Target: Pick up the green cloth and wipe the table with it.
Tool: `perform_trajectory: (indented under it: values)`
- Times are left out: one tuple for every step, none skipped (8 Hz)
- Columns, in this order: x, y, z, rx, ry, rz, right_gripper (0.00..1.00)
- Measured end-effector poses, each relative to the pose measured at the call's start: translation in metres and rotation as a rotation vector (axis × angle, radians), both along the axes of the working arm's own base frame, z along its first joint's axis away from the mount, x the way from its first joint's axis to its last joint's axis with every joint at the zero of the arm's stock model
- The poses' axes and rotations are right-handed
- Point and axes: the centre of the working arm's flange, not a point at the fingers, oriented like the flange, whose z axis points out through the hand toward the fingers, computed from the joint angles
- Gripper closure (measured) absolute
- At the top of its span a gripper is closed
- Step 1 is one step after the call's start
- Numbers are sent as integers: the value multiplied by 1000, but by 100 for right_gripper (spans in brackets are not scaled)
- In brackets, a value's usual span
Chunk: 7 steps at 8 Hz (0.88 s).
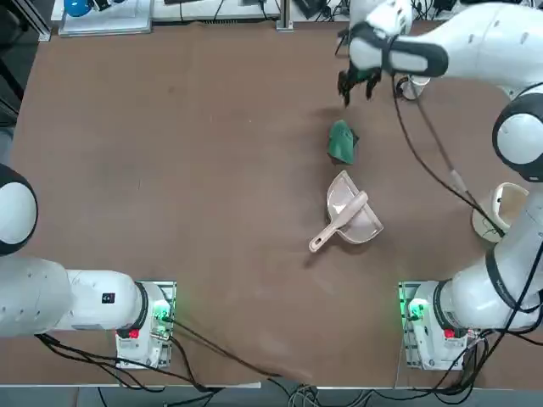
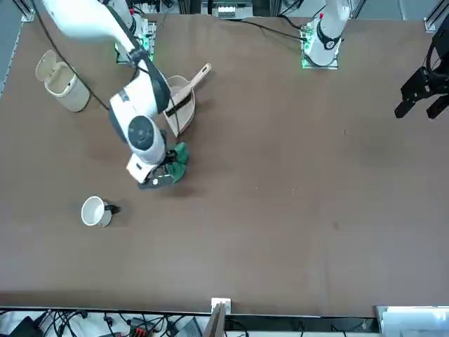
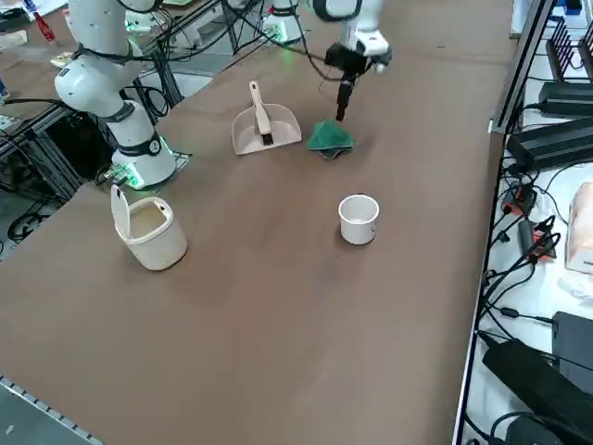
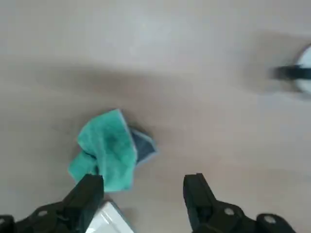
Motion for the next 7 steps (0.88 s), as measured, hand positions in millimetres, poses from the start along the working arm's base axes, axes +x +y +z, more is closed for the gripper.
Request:
perform_trajectory:
  values:
    - [13, -19, 27, -8, 5, 12, 0]
    - [25, -44, 52, -6, 1, 28, 0]
    - [37, -75, 76, 3, -12, 41, 0]
    - [44, -105, 96, 8, -23, 45, 0]
    - [48, -131, 112, 12, -32, 42, 0]
    - [51, -150, 124, 28, -42, 31, 0]
    - [52, -167, 138, 72, -48, 16, 0]
